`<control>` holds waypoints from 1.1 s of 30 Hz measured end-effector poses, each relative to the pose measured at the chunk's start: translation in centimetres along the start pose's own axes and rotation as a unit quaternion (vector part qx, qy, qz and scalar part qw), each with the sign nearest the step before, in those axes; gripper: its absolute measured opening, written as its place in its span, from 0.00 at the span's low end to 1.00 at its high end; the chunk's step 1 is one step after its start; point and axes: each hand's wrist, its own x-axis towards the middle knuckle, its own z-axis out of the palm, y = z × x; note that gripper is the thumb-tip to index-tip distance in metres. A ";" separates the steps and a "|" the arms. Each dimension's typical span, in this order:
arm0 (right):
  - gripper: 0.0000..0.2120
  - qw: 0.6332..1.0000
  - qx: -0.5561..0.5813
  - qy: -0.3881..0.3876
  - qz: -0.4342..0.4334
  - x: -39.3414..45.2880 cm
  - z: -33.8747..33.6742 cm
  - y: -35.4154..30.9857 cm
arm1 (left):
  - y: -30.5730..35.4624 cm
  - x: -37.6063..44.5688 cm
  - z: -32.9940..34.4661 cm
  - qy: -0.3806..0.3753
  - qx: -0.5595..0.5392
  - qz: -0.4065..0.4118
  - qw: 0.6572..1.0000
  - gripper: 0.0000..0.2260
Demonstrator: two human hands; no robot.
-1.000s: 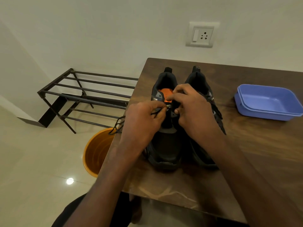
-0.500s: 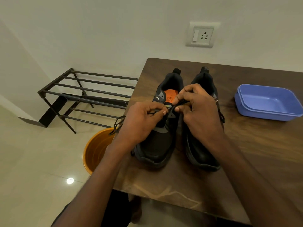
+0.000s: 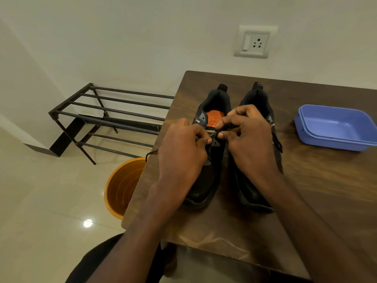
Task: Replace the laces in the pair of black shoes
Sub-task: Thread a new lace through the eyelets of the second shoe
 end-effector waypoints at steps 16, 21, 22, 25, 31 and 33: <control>0.08 0.990 0.075 -0.070 0.096 -1.1 -1.4 -1.5 | -1.5 0.7 -1.6 0.003 -0.004 0.018 1.000 0.19; 0.06 0.995 -0.040 -0.066 0.068 -1.5 -0.5 -1.5 | -3.5 1.2 -1.1 -0.056 -0.086 -0.006 0.995 0.16; 0.07 0.995 -0.041 -0.062 0.073 -1.3 -0.5 -1.5 | -3.7 1.3 -1.0 -0.051 -0.087 -0.008 0.995 0.15; 0.08 0.987 0.085 -0.032 0.133 -0.6 -1.6 -1.7 | -4.0 1.6 -1.1 -0.044 -0.100 -0.006 0.994 0.13; 0.09 0.969 -0.036 0.227 0.091 0.3 -6.5 -0.2 | -3.4 1.5 -1.5 -0.067 -0.108 -0.024 0.992 0.08; 0.10 0.972 -0.172 0.162 -0.006 -0.4 -6.0 -0.5 | -3.2 1.5 -1.5 -0.070 -0.098 -0.020 0.993 0.07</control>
